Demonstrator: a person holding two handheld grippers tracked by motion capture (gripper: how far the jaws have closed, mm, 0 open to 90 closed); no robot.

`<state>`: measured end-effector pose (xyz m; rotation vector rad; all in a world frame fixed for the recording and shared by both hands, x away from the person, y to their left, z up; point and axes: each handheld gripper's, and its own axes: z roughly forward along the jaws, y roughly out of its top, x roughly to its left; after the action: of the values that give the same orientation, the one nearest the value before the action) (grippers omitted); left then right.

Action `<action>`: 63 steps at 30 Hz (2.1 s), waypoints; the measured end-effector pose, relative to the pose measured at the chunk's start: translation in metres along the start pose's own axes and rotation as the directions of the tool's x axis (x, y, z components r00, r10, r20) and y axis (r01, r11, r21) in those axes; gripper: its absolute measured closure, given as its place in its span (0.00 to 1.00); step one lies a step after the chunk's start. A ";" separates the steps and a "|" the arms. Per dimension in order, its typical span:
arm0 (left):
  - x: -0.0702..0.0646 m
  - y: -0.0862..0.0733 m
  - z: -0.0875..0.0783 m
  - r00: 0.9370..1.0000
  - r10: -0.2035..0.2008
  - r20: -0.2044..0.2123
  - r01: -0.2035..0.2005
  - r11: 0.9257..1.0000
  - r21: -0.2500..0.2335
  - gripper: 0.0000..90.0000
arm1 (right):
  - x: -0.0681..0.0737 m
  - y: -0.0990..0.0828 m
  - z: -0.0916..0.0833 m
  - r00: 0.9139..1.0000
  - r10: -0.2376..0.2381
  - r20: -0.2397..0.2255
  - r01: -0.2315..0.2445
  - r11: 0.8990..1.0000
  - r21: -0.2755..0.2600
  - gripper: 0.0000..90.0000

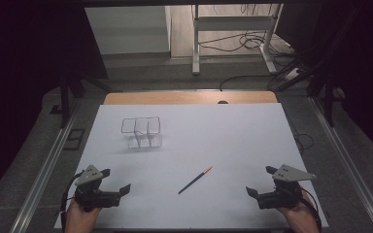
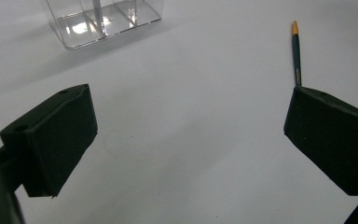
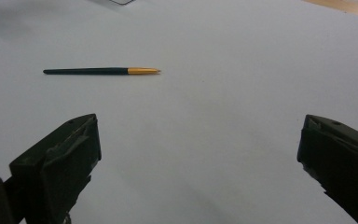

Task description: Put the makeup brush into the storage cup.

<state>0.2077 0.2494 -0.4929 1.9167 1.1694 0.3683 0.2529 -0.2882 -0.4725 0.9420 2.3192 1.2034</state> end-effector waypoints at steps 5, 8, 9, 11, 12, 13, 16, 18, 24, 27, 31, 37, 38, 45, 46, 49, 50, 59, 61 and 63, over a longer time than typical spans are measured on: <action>0.000 0.000 -0.001 1.000 -0.003 0.004 0.003 1.000 -0.014 0.03 | 0.001 0.000 0.001 1.000 -0.016 -0.006 0.016 1.000 -0.001 0.00; 0.003 -0.001 -0.003 0.999 -0.027 0.025 0.028 0.999 -0.042 0.03 | 0.003 0.000 0.003 0.999 -0.024 -0.035 0.025 1.000 0.000 0.00; 0.003 -0.001 -0.003 0.999 -0.027 0.025 0.028 0.999 -0.042 0.03 | 0.004 0.000 0.003 0.999 -0.028 -0.036 0.028 1.000 0.002 0.00; 0.003 -0.001 -0.003 0.999 -0.029 0.026 0.030 0.998 -0.053 0.03 | 0.005 -0.001 0.003 0.999 -0.037 -0.039 0.037 0.999 0.010 0.00; 0.003 -0.001 -0.003 0.999 -0.029 0.026 0.030 0.998 -0.053 0.03 | 0.005 -0.001 0.003 0.999 -0.037 -0.038 0.038 0.999 0.012 0.00; 0.003 -0.001 -0.003 0.999 -0.028 0.027 0.030 0.998 -0.053 0.03 | 0.005 -0.001 0.003 0.999 -0.037 -0.038 0.038 0.999 0.012 0.00; 0.002 0.000 -0.003 1.000 -0.017 0.023 0.019 0.998 -0.053 0.03 | 0.004 -0.001 0.003 0.999 -0.036 -0.040 0.036 0.999 0.013 0.00; 0.001 0.000 -0.003 1.000 -0.007 0.013 0.008 0.999 -0.048 0.03 | 0.005 -0.001 0.003 0.999 -0.036 -0.040 0.036 0.999 0.013 0.00; 0.002 0.000 -0.001 1.000 0.003 -0.001 -0.003 1.000 -0.027 0.03 | 0.003 -0.001 0.004 0.999 -0.009 -0.051 0.011 0.999 0.032 0.01; 0.002 0.001 -0.002 1.000 0.010 -0.012 -0.010 1.000 -0.016 0.03 | 0.002 -0.002 0.003 0.999 0.009 -0.048 -0.007 1.000 0.024 0.01; 0.001 0.005 -0.002 1.000 0.020 -0.012 -0.020 1.000 0.001 0.03 | 0.003 -0.002 0.005 0.999 0.008 -0.049 -0.006 0.999 0.038 0.01; -0.005 0.013 0.000 0.998 0.068 -0.004 -0.067 0.997 0.037 0.03 | 0.005 -0.003 0.009 0.998 -0.001 -0.067 0.007 0.997 0.078 0.01; -0.005 0.013 0.000 0.998 0.068 -0.004 -0.067 0.997 0.037 0.03 | 0.005 -0.003 0.009 0.998 -0.001 -0.067 0.007 0.997 0.078 0.01; -0.007 0.021 0.001 0.997 0.076 0.002 -0.076 0.996 0.053 0.03 | 0.005 -0.003 0.010 0.998 0.000 -0.066 0.006 0.997 0.082 0.01; -0.008 0.022 0.001 0.997 0.073 0.002 -0.073 0.996 0.055 0.03 | 0.005 -0.003 0.010 0.998 -0.002 -0.066 0.007 0.997 0.083 0.01; -0.008 0.025 0.001 0.998 0.066 0.018 -0.067 0.996 0.058 0.04 | 0.006 -0.003 0.010 0.998 -0.012 -0.059 0.017 0.996 0.089 0.01; -0.008 0.025 0.001 0.998 0.066 0.018 -0.067 0.996 0.058 0.04 | 0.006 -0.003 0.010 0.998 -0.012 -0.059 0.017 0.996 0.089 0.01; -0.011 0.036 0.004 0.997 0.078 0.028 -0.080 0.992 0.094 0.05 | 0.006 -0.002 0.010 0.998 -0.025 -0.051 0.030 0.996 0.088 0.01; -0.012 0.041 0.006 0.996 0.081 0.033 -0.084 0.991 0.103 0.05 | 0.007 -0.003 0.012 0.998 -0.027 -0.050 0.032 0.994 0.101 0.01; -0.013 0.043 0.007 0.996 0.082 0.034 -0.085 0.990 0.108 0.05 | 0.007 -0.003 0.012 0.998 -0.030 -0.050 0.035 0.994 0.107 0.01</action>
<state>0.2305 0.2258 -0.4614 2.0644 1.1126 0.3259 0.2539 -0.2777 -0.4818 0.9166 2.4489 1.1097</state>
